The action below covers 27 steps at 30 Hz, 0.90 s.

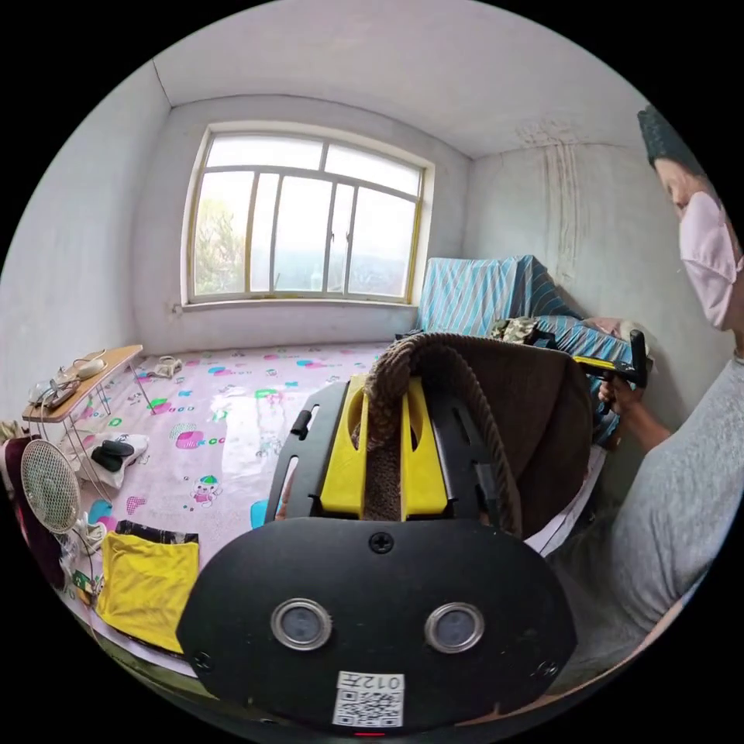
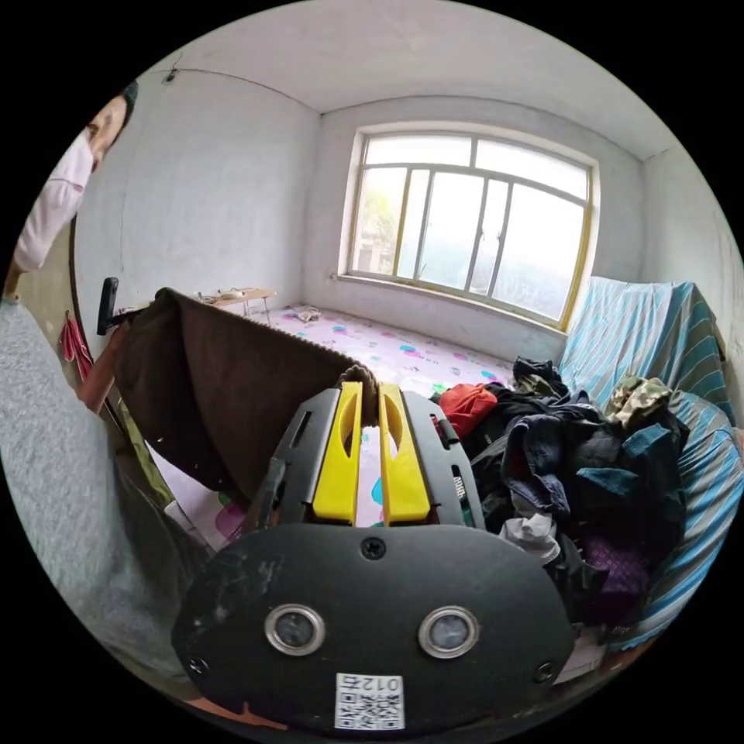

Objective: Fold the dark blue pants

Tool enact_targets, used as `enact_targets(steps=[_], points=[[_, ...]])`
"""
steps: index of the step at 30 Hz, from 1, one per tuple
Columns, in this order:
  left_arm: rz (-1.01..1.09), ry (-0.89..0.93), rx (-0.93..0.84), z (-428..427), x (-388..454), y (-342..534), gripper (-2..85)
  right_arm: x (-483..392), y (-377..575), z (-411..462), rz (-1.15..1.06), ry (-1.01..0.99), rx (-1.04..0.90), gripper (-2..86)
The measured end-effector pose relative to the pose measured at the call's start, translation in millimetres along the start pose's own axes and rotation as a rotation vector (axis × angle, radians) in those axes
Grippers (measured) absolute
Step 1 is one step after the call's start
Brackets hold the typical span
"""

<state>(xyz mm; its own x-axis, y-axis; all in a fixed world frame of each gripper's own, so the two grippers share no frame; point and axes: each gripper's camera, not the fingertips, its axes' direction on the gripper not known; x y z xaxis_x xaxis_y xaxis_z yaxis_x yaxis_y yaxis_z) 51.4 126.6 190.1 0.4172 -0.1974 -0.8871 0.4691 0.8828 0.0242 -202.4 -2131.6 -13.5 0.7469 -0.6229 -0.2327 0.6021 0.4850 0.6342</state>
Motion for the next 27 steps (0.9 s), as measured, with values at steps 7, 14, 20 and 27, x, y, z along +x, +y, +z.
enact_targets(steps=[7,14,20,27], points=[[-0.026,-0.164,-0.117,98,-71,-114,3.2,88,-42,124,-0.016,0.021,-0.011,2.4],[0.195,-0.404,0.274,5,-33,-302,3.4,130,-128,-1,-0.151,0.135,0.318,2.2],[0.395,-0.458,0.126,16,-9,-297,3.2,174,11,-21,-0.190,0.085,0.289,2.4],[0.313,-0.258,-0.549,185,-60,-129,1.9,190,394,174,-0.167,-0.081,-0.300,3.3]])
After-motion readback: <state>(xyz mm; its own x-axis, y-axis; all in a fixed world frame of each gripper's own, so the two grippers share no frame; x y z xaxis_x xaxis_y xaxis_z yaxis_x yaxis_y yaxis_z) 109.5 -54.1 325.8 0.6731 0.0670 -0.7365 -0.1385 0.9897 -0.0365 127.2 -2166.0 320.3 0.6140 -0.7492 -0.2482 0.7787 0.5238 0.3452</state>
